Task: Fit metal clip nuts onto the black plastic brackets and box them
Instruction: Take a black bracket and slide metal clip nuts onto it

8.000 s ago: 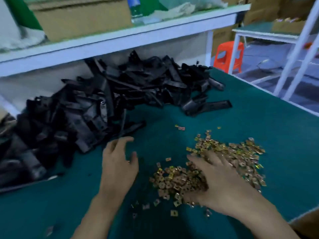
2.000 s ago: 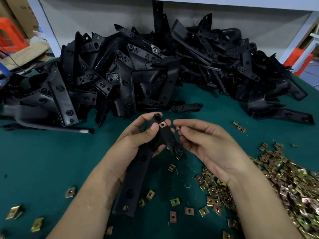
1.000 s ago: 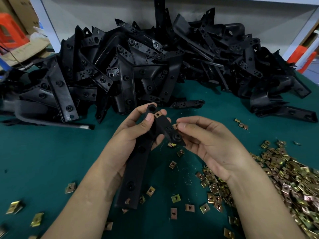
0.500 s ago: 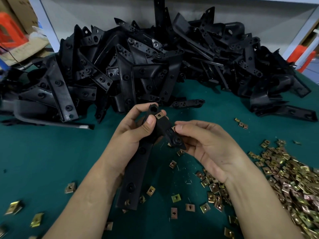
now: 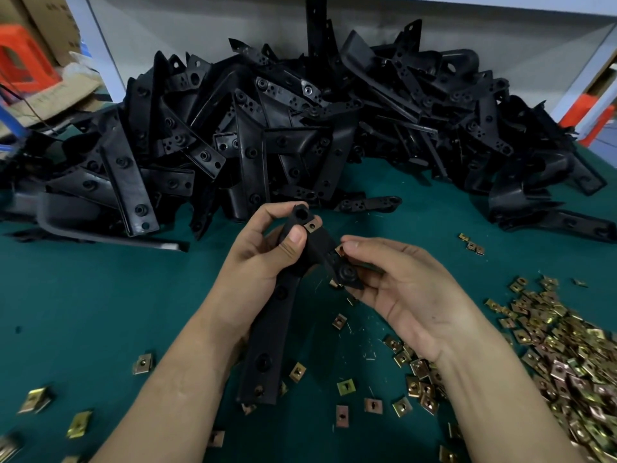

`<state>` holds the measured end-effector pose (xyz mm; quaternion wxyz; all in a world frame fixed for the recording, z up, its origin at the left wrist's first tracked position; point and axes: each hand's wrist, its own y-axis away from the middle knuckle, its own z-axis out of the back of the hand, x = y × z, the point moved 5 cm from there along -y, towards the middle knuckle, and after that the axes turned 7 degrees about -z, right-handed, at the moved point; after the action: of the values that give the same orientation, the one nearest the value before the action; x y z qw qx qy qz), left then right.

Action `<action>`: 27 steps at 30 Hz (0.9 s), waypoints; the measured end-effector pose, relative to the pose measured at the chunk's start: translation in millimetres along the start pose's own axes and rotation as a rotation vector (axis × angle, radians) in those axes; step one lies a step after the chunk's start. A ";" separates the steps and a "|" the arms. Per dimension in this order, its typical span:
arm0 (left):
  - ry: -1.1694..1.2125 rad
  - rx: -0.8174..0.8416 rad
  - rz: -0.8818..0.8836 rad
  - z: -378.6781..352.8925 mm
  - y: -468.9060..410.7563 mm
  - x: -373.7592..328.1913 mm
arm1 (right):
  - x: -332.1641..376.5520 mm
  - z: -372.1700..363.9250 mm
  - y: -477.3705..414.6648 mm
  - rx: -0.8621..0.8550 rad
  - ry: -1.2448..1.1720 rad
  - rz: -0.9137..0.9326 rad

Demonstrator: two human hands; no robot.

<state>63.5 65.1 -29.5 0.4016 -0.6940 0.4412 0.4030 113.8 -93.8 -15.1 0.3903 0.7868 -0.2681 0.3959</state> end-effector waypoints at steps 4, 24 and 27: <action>-0.042 -0.006 -0.005 2.1 0.6 0.6 | -2.4 -3.8 1.3 0.007 0.057 -0.027; 0.143 -0.049 0.069 -3.7 2.2 -1.2 | 19.4 -24.2 18.1 -0.302 0.861 0.615; 0.223 0.008 0.122 -9.5 3.7 0.6 | 29.5 -25.4 24.7 -0.324 0.976 0.583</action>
<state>62.2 55.1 -27.4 0.3274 -0.7050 0.5259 0.3452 101.2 -89.8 29.0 0.4587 0.3379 -0.3194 0.7572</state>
